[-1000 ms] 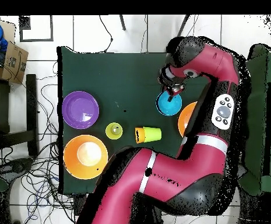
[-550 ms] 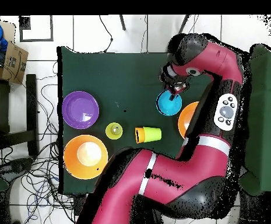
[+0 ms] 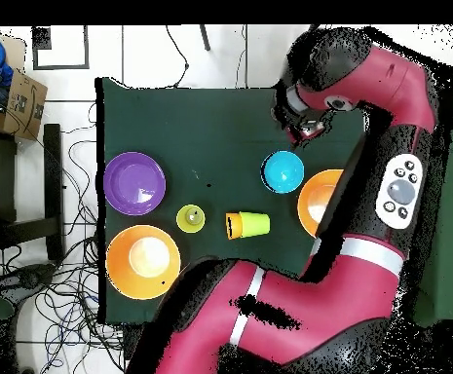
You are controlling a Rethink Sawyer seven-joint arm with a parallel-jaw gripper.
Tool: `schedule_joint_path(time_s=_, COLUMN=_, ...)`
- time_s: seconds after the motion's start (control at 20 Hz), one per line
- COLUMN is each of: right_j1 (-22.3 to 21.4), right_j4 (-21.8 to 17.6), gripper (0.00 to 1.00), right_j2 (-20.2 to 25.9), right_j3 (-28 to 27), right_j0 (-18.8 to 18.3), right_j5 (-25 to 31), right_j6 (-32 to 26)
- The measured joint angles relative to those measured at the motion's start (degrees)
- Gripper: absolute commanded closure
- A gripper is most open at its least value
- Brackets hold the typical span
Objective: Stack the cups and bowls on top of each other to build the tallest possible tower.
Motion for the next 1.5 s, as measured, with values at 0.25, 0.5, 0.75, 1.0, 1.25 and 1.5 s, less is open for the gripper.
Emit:
schedule_joint_path(time_s=0.25, right_j1=-3.1, right_j4=0.5, gripper=0.00, right_j2=-0.7, right_j3=0.0, right_j0=0.5, right_j5=0.0, right_j6=0.0)
schedule_joint_path(time_s=0.5, right_j1=-4.8, right_j4=0.6, gripper=0.00, right_j2=-1.0, right_j3=0.0, right_j0=1.4, right_j5=0.0, right_j6=0.0)
schedule_joint_path(time_s=0.75, right_j1=-5.2, right_j4=1.3, gripper=0.00, right_j2=-1.0, right_j3=0.0, right_j0=2.5, right_j5=-0.4, right_j6=0.0)
schedule_joint_path(time_s=1.0, right_j1=-5.0, right_j4=1.8, gripper=0.00, right_j2=-1.0, right_j3=0.0, right_j0=2.6, right_j5=-2.5, right_j6=0.0)
schedule_joint_path(time_s=1.25, right_j1=-4.1, right_j4=2.6, gripper=0.00, right_j2=-1.0, right_j3=0.0, right_j0=2.6, right_j5=-6.8, right_j6=0.0)
schedule_joint_path(time_s=1.5, right_j1=-3.2, right_j4=3.4, gripper=0.00, right_j2=-1.1, right_j3=0.0, right_j0=2.7, right_j5=-9.3, right_j6=0.0)
